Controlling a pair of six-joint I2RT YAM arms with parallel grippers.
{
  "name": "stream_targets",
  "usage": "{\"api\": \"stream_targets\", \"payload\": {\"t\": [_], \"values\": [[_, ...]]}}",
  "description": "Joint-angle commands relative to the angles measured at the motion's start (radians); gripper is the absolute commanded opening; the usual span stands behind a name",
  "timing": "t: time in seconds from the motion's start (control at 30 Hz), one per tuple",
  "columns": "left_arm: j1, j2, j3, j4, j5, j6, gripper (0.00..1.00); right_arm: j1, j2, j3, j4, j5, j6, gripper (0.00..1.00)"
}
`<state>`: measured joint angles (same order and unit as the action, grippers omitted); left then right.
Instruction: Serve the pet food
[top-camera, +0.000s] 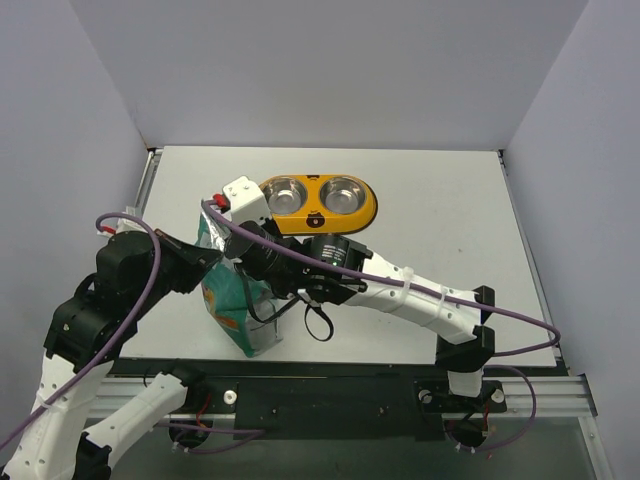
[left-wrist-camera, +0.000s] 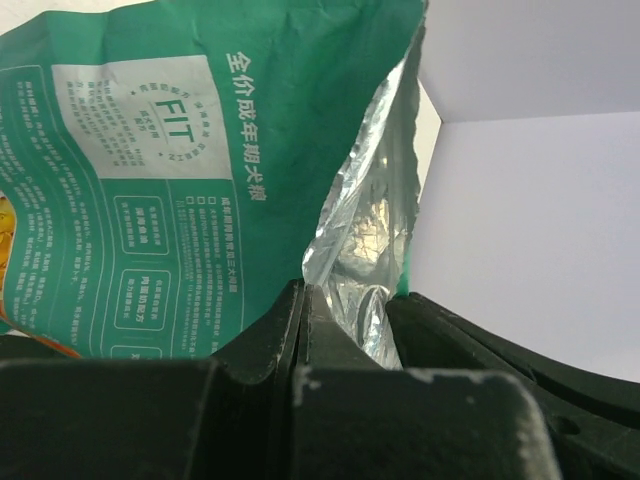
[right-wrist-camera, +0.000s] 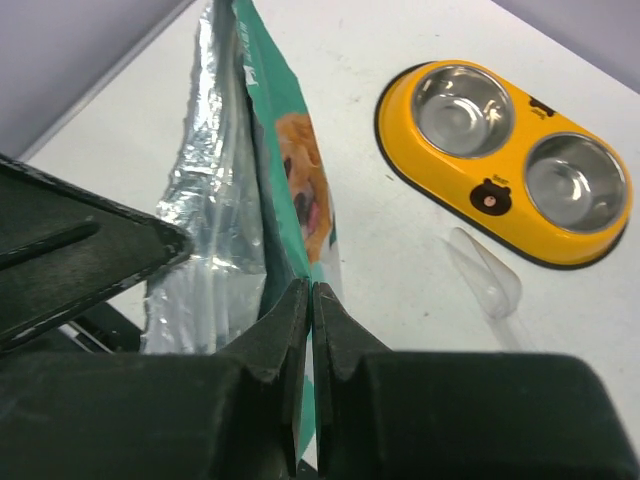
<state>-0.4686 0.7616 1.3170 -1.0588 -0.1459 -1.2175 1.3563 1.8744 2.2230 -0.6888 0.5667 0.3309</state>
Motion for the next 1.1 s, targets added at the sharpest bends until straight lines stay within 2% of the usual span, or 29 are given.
{"api": "stream_targets", "payload": {"t": [0.0,0.23,0.27,0.33,0.7,0.8,0.87,0.97,1.0,1.07], "values": [[-0.001,-0.007,0.024,-0.072,-0.043,-0.007,0.00,0.000,0.035,0.049,-0.189,0.125,-0.044,0.00],[-0.001,-0.054,-0.033,0.054,0.017,-0.014,0.00,-0.002,-0.024,0.067,-0.095,-0.097,-0.050,0.02],[-0.001,-0.059,-0.033,0.060,0.017,-0.014,0.00,-0.002,-0.030,0.067,-0.065,-0.112,-0.047,0.11],[-0.001,-0.065,-0.032,0.060,0.019,-0.013,0.00,-0.003,-0.040,0.056,-0.025,-0.129,-0.036,0.21],[-0.001,-0.074,-0.041,0.088,0.051,-0.017,0.00,-0.020,0.029,0.079,-0.002,-0.157,-0.029,0.34],[-0.001,-0.064,-0.025,0.063,0.049,-0.011,0.00,-0.020,0.032,0.040,-0.009,-0.076,-0.036,0.33],[-0.001,-0.048,0.002,0.007,0.022,-0.011,0.00,-0.020,0.032,0.036,-0.028,-0.015,-0.053,0.28],[-0.001,-0.028,0.048,-0.084,-0.023,-0.005,0.00,-0.017,0.045,0.081,-0.048,-0.007,-0.078,0.14],[-0.001,-0.021,0.057,-0.093,-0.041,-0.002,0.00,-0.013,0.055,0.101,-0.048,-0.013,-0.078,0.12],[-0.001,-0.016,0.065,-0.101,-0.053,-0.004,0.00,-0.003,0.078,0.136,-0.051,-0.027,-0.087,0.02]]}}
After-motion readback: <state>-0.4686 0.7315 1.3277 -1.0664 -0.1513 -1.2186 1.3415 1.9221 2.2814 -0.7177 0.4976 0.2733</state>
